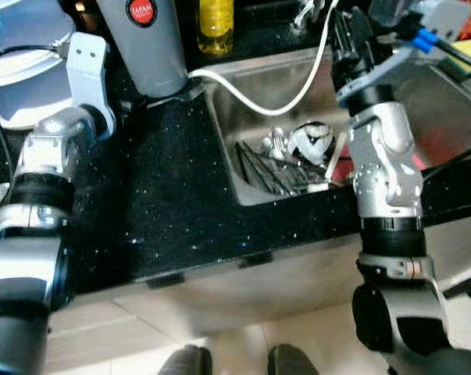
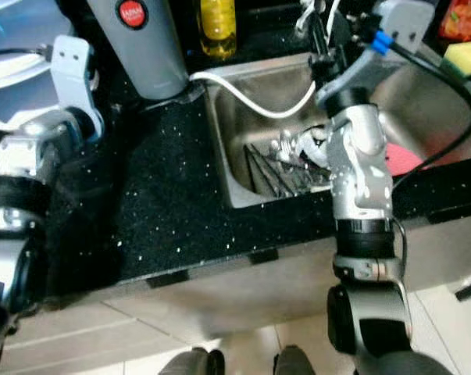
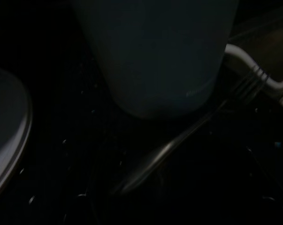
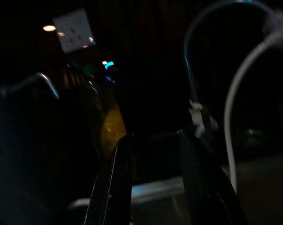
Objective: Kitchen organization
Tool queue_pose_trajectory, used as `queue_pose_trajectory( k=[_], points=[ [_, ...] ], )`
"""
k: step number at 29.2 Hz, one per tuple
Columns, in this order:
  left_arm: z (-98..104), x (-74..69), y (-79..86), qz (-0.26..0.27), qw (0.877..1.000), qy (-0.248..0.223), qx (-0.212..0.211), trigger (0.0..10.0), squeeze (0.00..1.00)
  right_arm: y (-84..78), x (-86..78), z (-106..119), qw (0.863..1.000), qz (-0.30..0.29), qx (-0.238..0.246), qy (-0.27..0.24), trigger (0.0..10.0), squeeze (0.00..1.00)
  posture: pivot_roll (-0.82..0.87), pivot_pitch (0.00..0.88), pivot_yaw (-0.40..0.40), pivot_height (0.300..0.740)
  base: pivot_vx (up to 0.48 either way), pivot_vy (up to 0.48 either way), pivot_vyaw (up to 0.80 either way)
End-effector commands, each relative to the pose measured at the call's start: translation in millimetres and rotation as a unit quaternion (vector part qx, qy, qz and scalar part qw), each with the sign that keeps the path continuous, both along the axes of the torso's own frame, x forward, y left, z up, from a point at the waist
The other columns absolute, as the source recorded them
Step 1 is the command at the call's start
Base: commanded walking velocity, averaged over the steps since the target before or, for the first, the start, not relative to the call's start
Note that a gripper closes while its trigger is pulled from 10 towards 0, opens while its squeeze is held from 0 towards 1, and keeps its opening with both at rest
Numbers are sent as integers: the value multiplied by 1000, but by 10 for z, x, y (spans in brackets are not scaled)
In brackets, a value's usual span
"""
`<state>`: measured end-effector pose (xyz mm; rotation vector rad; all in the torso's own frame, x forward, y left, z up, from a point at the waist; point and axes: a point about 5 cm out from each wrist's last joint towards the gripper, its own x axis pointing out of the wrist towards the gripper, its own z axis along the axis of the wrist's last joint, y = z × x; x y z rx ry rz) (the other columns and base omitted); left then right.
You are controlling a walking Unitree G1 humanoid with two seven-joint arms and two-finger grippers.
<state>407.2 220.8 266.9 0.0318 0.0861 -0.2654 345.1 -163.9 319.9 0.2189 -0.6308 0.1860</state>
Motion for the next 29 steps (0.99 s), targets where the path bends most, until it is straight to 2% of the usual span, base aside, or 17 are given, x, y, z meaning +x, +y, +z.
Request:
queue_pose_trajectory(
  k=[1,6,8,10,12,13,15,16,17,22,23,24,29],
  points=[
    [34,-3,161,25,1000,-4,5,10000,0,-7,-65,35,1000,1,4,-7,10000,0,-47,202,132,740,0,0,0],
    [37,21,180,32,999,-7,4,10000,0,-37,-146,53,1000,0,1,-9,10000,0,-64,226,138,740,0,0,0],
    [4,31,193,36,999,-6,3,10000,0,-83,-240,77,1000,8,-16,-5,10000,0,-83,272,148,740,0,0,0],
    [-2,30,198,37,999,-6,3,10000,0,-69,-258,63,999,23,-32,1,10000,0,-88,289,150,740,0,0,0],
    [-13,32,214,43,999,-9,3,10000,0,-3,-283,-11,995,59,-74,19,10000,0,-90,295,151,740,0,0,0],
    [-4,31,224,45,999,-13,0,10000,0,22,-299,-46,994,69,-84,27,10000,0,-95,324,152,740,0,0,0],
    [3,31,230,45,999,-15,-2,10000,0,35,-311,-66,993,72,-87,31,10000,0,-95,324,152,740,0,0,0],
    [47,23,270,48,998,-27,-9,10000,0,127,-322,-117,991,97,-85,43,10000,0,-96,363,148,740,0,0,0],
    [63,20,285,47,998,-31,-12,10000,0,173,-327,-132,989,110,-84,48,10000,0,-96,363,148,740,0,0,0],
    [106,3,338,40,998,-34,-17,10000,0,300,-366,-107,985,146,-81,49,10000,0,-87,387,148,740,0,0,0],
    [102,-16,391,38,998,-10,-48,10000,0,362,-402,-84,981,169,-83,47,10000,0,-81,388,143,740,0,0,0],
    [102,-16,391,38,998,-10,-48,10000,0,362,-402,-84,981,169,-83,47,10000,0,-81,388,143,740,0,0,0],
    [35,-57,451,32,995,47,-84,10000,0,396,-425,-70,978,185,-87,48,10000,0,-69,369,135,740,0,0,0]
  ],
)
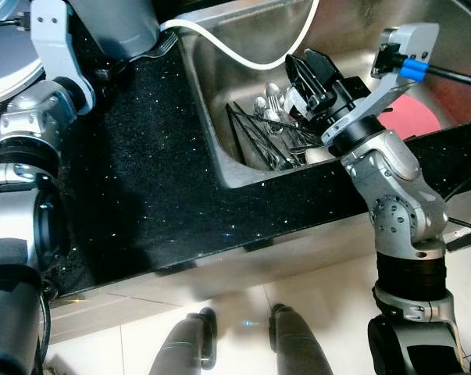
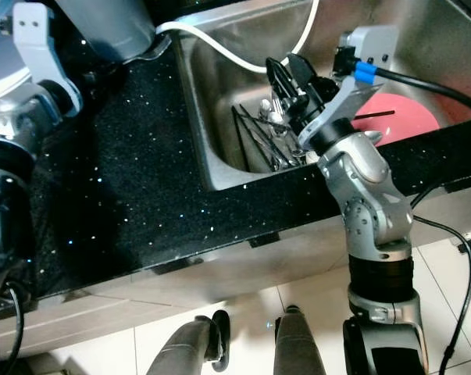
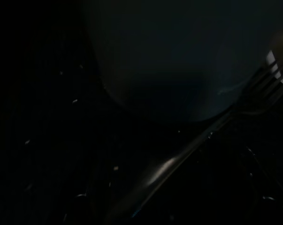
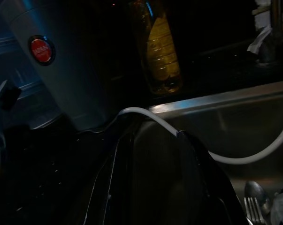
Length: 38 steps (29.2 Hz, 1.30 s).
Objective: Kitchen organization
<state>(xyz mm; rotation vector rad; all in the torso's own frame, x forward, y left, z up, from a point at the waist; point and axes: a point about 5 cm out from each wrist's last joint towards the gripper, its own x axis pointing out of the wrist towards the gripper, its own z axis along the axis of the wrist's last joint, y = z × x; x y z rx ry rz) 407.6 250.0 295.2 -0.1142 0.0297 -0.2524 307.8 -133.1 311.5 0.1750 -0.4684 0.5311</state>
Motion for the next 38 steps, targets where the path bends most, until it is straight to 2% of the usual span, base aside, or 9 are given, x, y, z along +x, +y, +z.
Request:
queue_pose_trajectory(
  k=[1,8,12,14,16,23,27,32,38],
  points=[
    [-252,-82,189,14,996,80,-28,10000,0,92,-48,13,1000,28,-5,-4,10000,0,-61,356,130,740,0,0,0],
    [-239,-161,151,-84,989,113,-35,10000,0,133,3,3,999,37,2,-2,10000,0,-30,290,114,740,0,0,0],
    [-333,-259,-32,-176,974,133,48,10000,0,182,35,21,999,48,10,-7,10000,0,-15,258,107,740,0,0,0],
    [-524,-458,-146,-208,953,134,176,10000,0,214,61,35,998,55,14,-12,10000,0,3,221,97,740,0,0,0],
    [-524,-458,-146,-208,953,134,176,10000,0,214,61,35,998,55,14,-12,10000,0,3,221,97,740,0,0,0],
    [-834,-940,-441,-270,912,142,273,10000,0,250,106,62,997,64,22,-22,10000,0,22,169,91,740,0,0,0],
    [-812,-892,-428,-236,925,143,262,10000,0,250,118,60,997,63,25,-25,10000,0,15,157,97,740,0,0,0],
    [-468,-686,-351,-95,974,54,197,10000,0,208,123,74,998,54,29,-33,10000,0,0,149,108,740,0,0,0],
    [-199,-523,-304,-8,992,-12,125,10000,0,191,130,73,998,49,34,-34,10000,0,-6,146,103,740,0,0,0]
  ],
)
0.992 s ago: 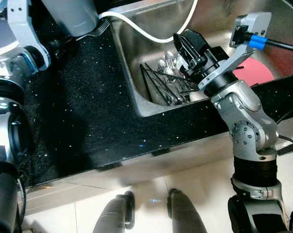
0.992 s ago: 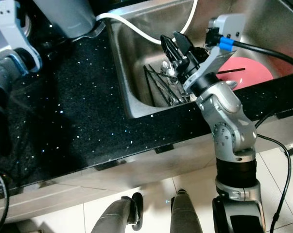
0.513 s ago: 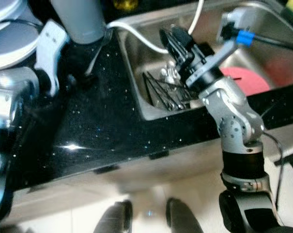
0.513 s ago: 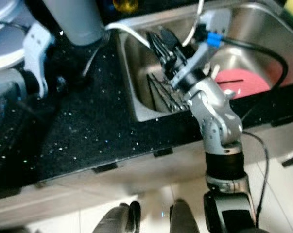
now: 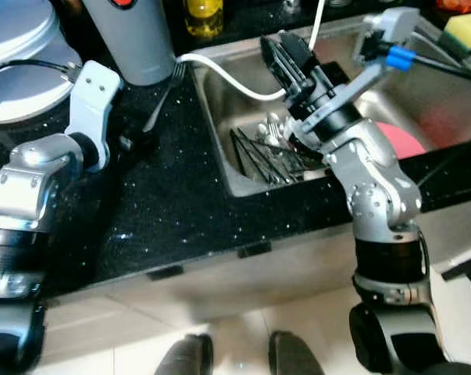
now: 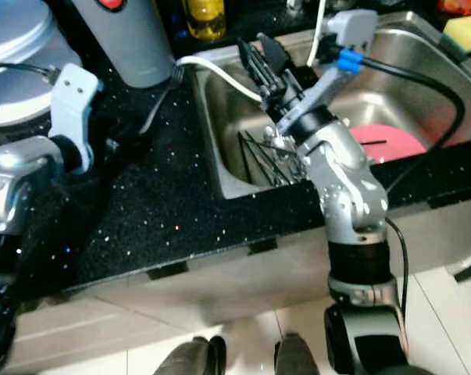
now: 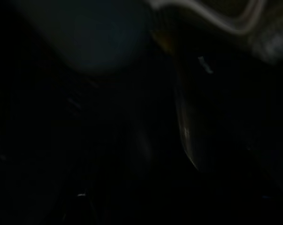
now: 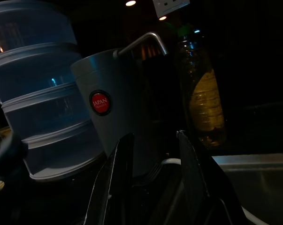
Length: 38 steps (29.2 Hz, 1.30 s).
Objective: Kitchen organization
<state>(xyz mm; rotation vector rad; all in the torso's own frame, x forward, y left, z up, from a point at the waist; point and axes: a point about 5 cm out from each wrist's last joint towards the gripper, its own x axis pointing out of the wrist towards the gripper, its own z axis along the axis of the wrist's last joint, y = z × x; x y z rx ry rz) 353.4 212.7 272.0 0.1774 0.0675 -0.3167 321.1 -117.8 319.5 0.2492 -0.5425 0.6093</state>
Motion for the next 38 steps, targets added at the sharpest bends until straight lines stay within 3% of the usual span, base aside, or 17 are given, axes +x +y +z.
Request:
queue_pose_trajectory(
  k=[1,3,8,9,12,16,17,18,19,28,29,35,38],
  points=[
    [77,60,50,31,998,-25,-41,10000,0,37,0,-5,1000,4,-1,-3,10000,0,-8,145,102,740,0,0,0],
    [96,132,-13,27,997,-28,-69,10000,0,43,3,1,1000,4,0,-5,10000,0,-11,145,101,740,0,0,0],
    [72,250,-127,18,995,-14,-93,10000,0,55,7,10,1000,6,0,-7,10000,0,-20,145,99,740,0,0,0],
    [17,312,-167,18,995,10,-99,10000,0,59,6,11,1000,6,0,-7,10000,0,-27,145,99,740,0,0,0],
    [-162,446,-243,31,994,66,-85,10000,0,63,1,13,1000,7,-2,-8,10000,0,-38,148,104,740,0,0,0],
    [-286,474,-274,21,993,93,-68,10000,0,50,-9,12,1000,3,-4,-8,10000,0,-46,153,106,740,0,0,0],
    [-297,474,-269,18,993,92,-67,10000,784,46,-10,11,1000,3,-4,-8,10000,0,-45,154,104,740,0,0,0],
    [-297,474,-269,18,993,92,-67,10000,784,46,-10,11,1000,3,-4,-8,10000,0,-45,154,104,740,0,0,0],
    [-306,473,-259,18,993,93,-66,10000,1000,43,-11,8,1000,2,-4,-7,10000,0,-45,155,103,740,0,0,0],
    [-38,534,-389,-4,998,33,-57,10000,1000,72,6,17,1000,10,-5,-8,10000,0,-38,152,90,740,0,0,0],
    [24,537,-429,-12,998,23,-61,10000,0,77,7,20,1000,10,-5,-9,10000,0,-36,152,87,740,0,0,0],
    [171,533,-634,-46,997,0,-67,10000,0,83,11,22,1000,12,-6,-8,10000,0,-39,152,87,740,0,0,0],
    [32,560,-668,-38,997,26,-54,10000,0,87,11,20,1000,11,-6,-8,10000,0,-42,151,93,740,0,0,0]
  ],
)
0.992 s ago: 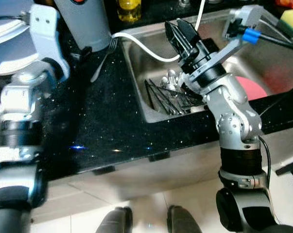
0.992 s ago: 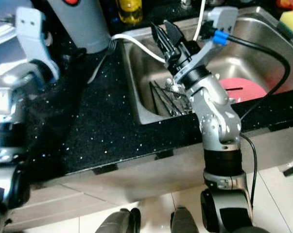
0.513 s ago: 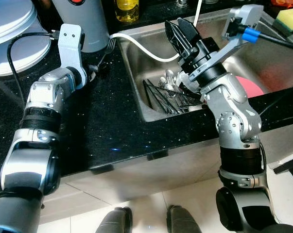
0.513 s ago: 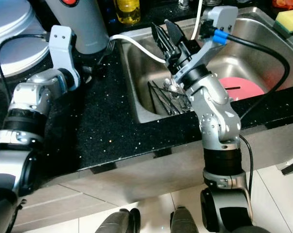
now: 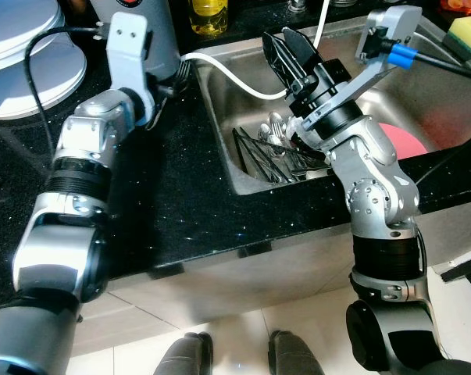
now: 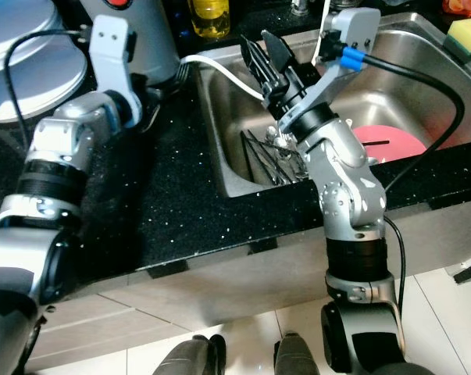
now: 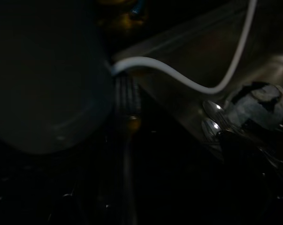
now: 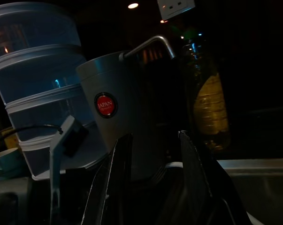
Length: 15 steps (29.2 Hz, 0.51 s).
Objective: Kitchen organization
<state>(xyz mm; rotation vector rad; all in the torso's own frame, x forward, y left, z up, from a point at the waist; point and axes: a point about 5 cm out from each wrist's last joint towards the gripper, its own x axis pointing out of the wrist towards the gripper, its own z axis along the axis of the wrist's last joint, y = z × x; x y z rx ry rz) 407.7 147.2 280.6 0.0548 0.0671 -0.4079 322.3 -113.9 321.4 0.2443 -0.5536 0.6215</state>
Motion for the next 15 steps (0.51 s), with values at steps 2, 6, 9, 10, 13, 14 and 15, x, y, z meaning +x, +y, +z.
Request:
queue_pose_trajectory(
  k=[2,6,9,10,13,14,15],
  points=[
    [-197,34,3,15,999,35,10,10000,0,46,-5,-2,1000,6,-4,-2,10000,0,-46,152,94,740,0,0,0],
    [-345,49,82,43,997,63,12,3098,0,34,-11,-6,1000,4,-3,-1,10000,0,-50,152,98,740,0,0,0],
    [-459,49,198,66,994,81,9,0,0,16,-12,-6,1000,1,-3,-1,10000,0,-49,151,97,740,0,0,0],
    [-476,45,215,69,994,85,6,0,0,14,-11,-6,1000,1,-3,-1,10000,0,-49,150,97,740,0,0,0],
    [-490,37,240,70,994,89,-1,0,0,13,-9,-3,1000,1,-3,-2,10000,0,-46,149,95,740,0,0,0],
    [-491,35,243,68,993,91,-5,0,0,13,-8,-2,1000,2,-3,-2,10000,0,-46,148,93,740,0,0,0],
    [-490,34,246,67,993,93,-8,0,0,15,-8,0,1000,2,-3,-2,10000,0,-46,148,93,740,0,0,0]
  ],
)
